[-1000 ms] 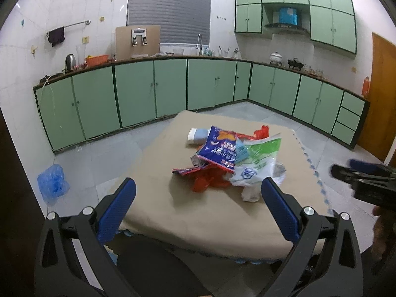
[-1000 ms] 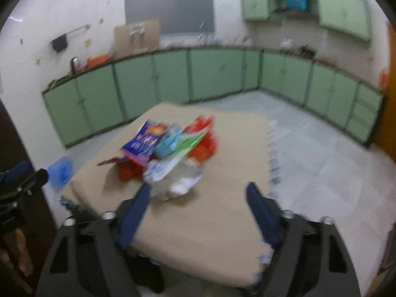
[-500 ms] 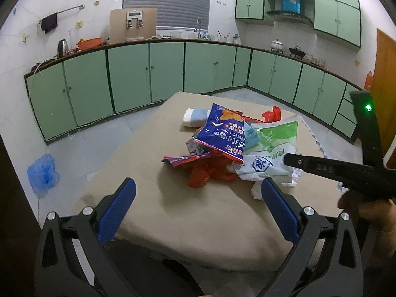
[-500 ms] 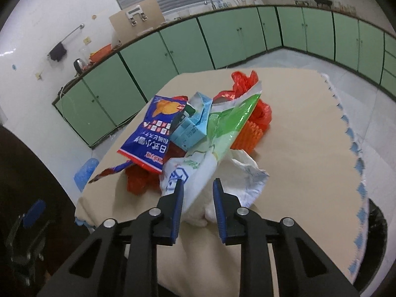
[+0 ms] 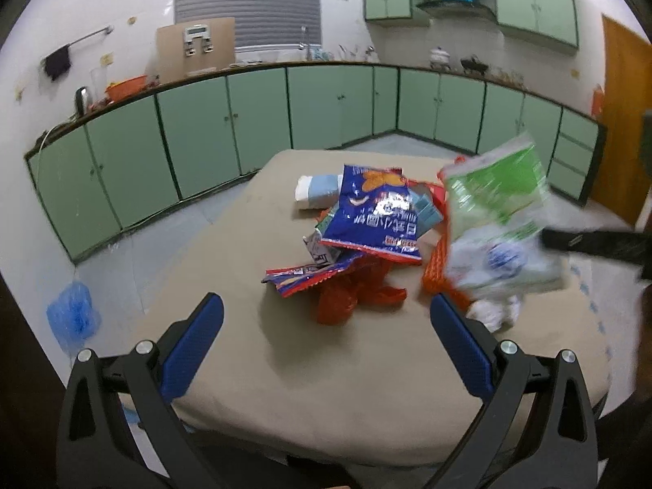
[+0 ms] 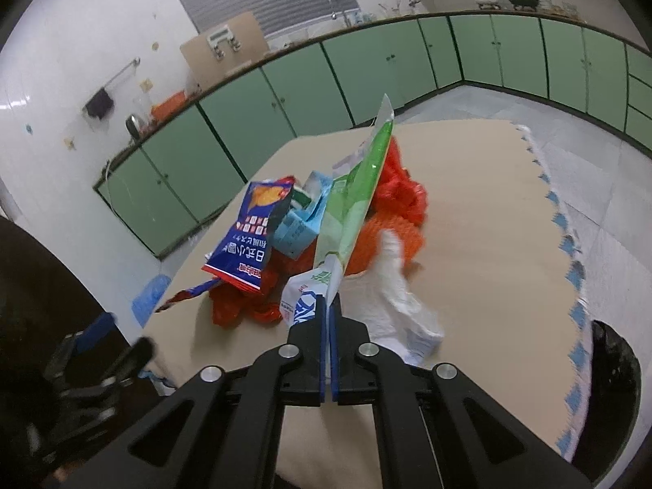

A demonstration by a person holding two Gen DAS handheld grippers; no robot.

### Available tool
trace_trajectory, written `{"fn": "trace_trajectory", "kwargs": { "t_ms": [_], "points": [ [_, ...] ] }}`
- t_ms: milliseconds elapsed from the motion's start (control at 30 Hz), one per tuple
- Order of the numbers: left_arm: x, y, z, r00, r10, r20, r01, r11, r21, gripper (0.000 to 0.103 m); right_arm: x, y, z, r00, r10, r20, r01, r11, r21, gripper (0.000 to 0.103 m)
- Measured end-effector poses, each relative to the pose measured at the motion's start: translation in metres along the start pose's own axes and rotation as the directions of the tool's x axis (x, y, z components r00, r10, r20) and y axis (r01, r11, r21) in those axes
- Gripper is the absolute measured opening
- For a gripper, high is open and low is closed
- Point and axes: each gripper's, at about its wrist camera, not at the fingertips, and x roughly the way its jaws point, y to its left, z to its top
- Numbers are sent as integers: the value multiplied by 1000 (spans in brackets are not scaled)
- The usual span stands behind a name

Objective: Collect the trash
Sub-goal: 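Grasp the blue printed snack packet with the left tool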

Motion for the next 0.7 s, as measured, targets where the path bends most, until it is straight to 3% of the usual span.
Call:
{"fn": "trace_trajectory", "kwargs": {
  "t_ms": [300, 367, 433, 600, 700],
  "points": [
    [35, 5, 2, 1000, 9, -17, -6, 985, 175, 96, -37, -15, 10, 998, 22, 65, -24, 999, 36, 2],
    [43, 8, 4, 999, 11, -35, -4, 982, 188, 77, -41, -16, 11, 997, 16, 76, -18, 999, 36, 2],
    [57, 12, 4, 995, -25, -93, 41, 984, 173, 47, -46, -17, 13, 997, 12, 82, -15, 999, 39, 2],
    [59, 12, 2, 994, -54, -99, 68, 986, 152, 15, -53, -19, 9, 996, 3, 84, -6, 999, 40, 2],
    [49, 15, 2, 995, -65, -75, 74, 989, 129, 4, -60, -21, 8, 996, 0, 90, -5, 999, 49, 2]
  ]
}}
